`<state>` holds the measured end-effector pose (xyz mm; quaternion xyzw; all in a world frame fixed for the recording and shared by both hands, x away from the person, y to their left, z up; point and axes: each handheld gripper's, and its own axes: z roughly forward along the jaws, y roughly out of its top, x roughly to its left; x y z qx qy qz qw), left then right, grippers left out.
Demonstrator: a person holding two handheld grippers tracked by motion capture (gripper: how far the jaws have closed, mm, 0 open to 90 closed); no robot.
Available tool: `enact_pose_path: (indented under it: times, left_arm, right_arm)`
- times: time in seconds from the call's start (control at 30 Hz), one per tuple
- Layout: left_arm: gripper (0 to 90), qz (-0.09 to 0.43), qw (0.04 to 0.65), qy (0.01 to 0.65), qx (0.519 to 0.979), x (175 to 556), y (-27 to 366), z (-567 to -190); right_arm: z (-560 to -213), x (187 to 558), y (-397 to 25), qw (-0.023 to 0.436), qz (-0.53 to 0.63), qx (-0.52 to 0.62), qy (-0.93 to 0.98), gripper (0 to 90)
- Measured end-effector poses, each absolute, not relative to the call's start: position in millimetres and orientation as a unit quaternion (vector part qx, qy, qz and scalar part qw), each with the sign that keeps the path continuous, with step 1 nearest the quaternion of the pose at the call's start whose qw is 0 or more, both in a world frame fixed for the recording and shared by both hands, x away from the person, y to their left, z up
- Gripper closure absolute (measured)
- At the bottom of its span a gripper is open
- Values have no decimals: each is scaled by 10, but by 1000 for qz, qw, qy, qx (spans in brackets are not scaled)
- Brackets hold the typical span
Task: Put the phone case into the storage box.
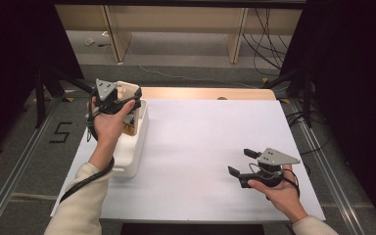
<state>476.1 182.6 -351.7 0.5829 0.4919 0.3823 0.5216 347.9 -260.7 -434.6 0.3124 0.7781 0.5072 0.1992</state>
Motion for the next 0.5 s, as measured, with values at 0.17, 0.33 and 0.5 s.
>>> enact_pose_path:
  times: [0.17,0.33,0.5]
  left_arm:
    - [112,381,521,493,584,4768,1829,-3527]
    - [112,382,520,493,583,4773,1836,-3534]
    - [111,381,520,494,583,4780,1838,-3541]
  right_arm:
    - [-4346,3481,-2609,200,507,312,778,152]
    - [-4345,3478,-2607,199,507,312,778,152]
    - [-4345,3479,-2609,199,507,312,778,152]
